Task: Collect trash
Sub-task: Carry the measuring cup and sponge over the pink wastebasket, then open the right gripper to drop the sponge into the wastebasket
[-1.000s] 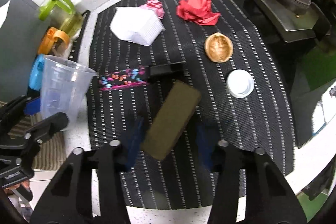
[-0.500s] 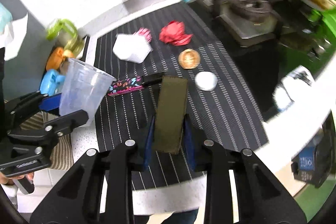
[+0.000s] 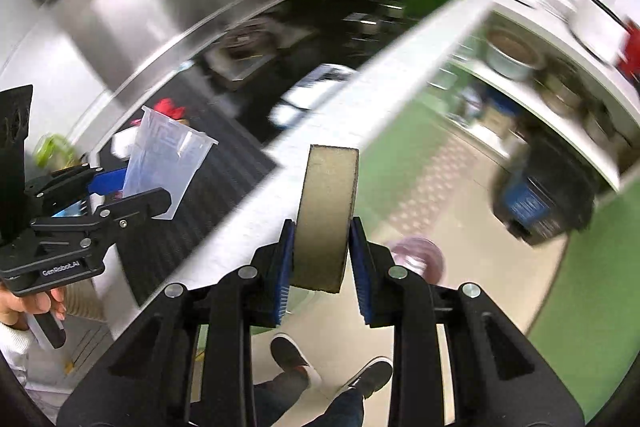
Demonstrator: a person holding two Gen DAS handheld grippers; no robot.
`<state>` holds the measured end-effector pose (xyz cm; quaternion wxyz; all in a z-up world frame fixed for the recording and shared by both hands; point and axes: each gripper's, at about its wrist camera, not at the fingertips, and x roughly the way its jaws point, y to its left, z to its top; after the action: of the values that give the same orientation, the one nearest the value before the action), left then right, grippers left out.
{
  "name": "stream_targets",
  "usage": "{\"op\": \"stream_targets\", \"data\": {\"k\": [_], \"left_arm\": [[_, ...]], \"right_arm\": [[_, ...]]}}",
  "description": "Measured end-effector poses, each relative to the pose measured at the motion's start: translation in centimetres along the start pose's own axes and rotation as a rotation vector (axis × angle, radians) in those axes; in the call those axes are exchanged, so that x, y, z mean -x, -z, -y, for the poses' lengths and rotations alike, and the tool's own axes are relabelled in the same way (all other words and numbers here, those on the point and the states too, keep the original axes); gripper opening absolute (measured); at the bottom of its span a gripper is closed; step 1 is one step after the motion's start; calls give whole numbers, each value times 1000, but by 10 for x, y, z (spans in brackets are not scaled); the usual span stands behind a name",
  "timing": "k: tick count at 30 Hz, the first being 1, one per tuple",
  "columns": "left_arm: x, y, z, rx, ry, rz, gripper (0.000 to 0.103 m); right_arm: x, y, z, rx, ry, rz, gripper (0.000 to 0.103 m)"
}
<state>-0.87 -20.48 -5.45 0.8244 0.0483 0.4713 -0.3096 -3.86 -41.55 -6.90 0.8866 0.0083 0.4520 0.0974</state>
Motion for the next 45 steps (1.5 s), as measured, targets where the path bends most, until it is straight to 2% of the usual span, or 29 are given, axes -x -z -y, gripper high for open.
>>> {"op": "stream_targets", "data": {"k": [4, 8, 11, 16, 26, 34, 36, 37, 38, 40, 43, 45], "left_arm": [[-32, -4, 48, -40, 53, -27, 50], [-72, 0, 88, -56, 42, -62, 50], [-102, 5, 104, -47, 28, -88, 50], [-157, 9, 110, -31, 19, -121, 50], [-277, 27, 89, -31, 40, -205, 50], [-338, 36, 71, -49, 48, -237, 50], [-350, 35, 67, -51, 48, -240, 50], [-356, 34, 66, -50, 47, -242, 50], [-360, 34, 64, -50, 47, -243, 50], [-370, 34, 62, -53, 47, -247, 49], [-381, 34, 62, -58, 48, -257, 50], [-385, 34, 62, -62, 50, -264, 50]], "right_arm": [[8, 27, 55, -68, 46, -4, 27], [-1, 45, 102, -101, 56, -32, 27], [-17, 55, 135, -107, 51, -59, 27], [-68, 65, 174, -105, 24, -108, 27], [-194, 83, 224, -129, 1, -176, 27], [-282, 96, 245, -140, -21, -210, 28], [-301, 99, 248, -135, -20, -221, 30], [-311, 100, 251, -136, -16, -230, 36], [-317, 99, 253, -139, -13, -232, 51], [-325, 99, 258, -148, -4, -226, 66], [-332, 101, 267, -174, 11, -224, 80], [-331, 102, 271, -182, 19, -221, 85]]}}
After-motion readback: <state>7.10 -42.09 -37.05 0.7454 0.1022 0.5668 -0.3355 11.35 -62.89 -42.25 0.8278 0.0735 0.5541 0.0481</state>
